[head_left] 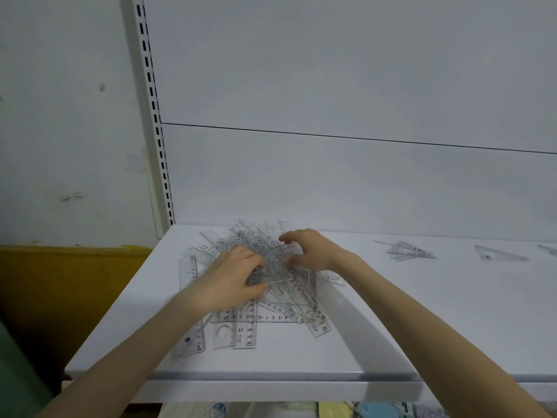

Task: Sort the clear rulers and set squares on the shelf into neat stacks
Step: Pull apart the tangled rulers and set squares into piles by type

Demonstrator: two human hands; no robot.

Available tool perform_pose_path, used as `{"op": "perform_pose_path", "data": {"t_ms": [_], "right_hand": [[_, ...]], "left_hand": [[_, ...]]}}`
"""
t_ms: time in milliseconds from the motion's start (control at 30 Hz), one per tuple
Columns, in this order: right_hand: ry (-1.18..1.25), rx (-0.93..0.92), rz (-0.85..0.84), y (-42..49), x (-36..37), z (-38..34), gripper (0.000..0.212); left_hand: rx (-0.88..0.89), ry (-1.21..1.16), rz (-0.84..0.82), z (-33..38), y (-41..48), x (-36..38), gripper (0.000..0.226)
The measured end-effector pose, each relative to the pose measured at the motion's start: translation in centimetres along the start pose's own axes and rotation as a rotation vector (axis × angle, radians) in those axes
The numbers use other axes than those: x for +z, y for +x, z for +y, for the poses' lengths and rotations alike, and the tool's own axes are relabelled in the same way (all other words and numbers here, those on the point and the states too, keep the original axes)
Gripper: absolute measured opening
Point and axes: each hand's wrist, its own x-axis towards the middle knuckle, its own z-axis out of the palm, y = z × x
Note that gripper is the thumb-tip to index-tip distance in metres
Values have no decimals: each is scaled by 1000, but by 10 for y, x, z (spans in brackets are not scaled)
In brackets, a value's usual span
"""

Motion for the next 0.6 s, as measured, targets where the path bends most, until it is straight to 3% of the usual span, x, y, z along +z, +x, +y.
{"op": "perform_pose_path", "data": {"t_ms": [167, 333, 467, 600], "right_hand": [[109, -4, 196, 2, -2, 11, 27], [303, 69, 323, -6, -10, 19, 14], [388, 93, 373, -23, -20, 24, 14], [476, 76, 415, -44, -34, 22, 14]], "left_hand": [[28, 5, 45, -2, 1, 0, 37], [99, 38, 77, 2, 9, -1, 70], [227, 180, 297, 1, 18, 1, 52], [140, 150, 407, 8, 29, -11, 41]]}}
